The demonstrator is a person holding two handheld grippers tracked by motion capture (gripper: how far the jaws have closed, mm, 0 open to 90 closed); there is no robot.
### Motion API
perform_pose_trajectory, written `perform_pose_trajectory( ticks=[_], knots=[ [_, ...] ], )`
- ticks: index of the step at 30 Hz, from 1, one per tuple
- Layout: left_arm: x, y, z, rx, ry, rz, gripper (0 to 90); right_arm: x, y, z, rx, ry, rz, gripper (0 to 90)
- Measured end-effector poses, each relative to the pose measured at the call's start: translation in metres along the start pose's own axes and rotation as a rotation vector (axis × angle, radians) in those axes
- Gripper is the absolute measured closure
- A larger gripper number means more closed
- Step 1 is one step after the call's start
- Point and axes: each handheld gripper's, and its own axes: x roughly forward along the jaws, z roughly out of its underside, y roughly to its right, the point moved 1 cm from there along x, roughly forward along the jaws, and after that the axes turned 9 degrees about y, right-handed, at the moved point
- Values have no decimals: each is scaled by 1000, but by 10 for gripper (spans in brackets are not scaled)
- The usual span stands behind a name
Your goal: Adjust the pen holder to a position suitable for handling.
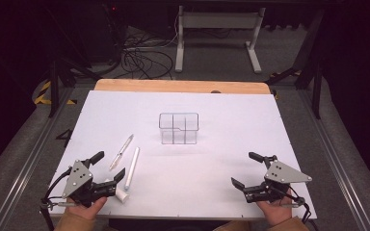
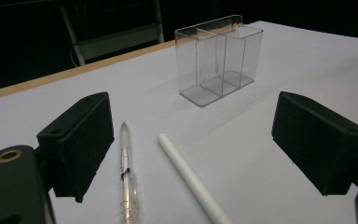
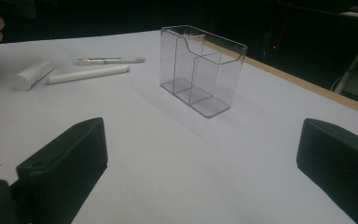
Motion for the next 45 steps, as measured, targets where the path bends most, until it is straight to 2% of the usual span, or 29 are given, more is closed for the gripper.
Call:
perform_pose_trajectory(
  ticks=[9, 16, 21, 28, 30, 39, 45],
  knots=[
    [0, 0, -1, -21, -9, 7, 135, 1, 0, 1, 2, 1, -7, 33],
    [0, 0, -2, -8, -11, 8, 134, 1, -2, 1, -5, -5, -8, 54],
    [0, 0, -3, -12, -16, 7, 138, 3, -2, 1, 0, -21, -12, 67],
    [2, -1, -7, -15, -31, 9, 143, 3, -3, 2, -6, -17, -15, 69],
    [3, -2, -9, -12, -45, 9, 143, 3, -3, 2, -2, -19, -19, 70],
    [12, -10, -17, -51, -77, 17, 144, 5, -3, 3, -1, -24, -23, 71],
    [17, -18, -24, -43, -101, 16, 145, 4, -3, 4, 3, -27, -24, 71]
  ],
)
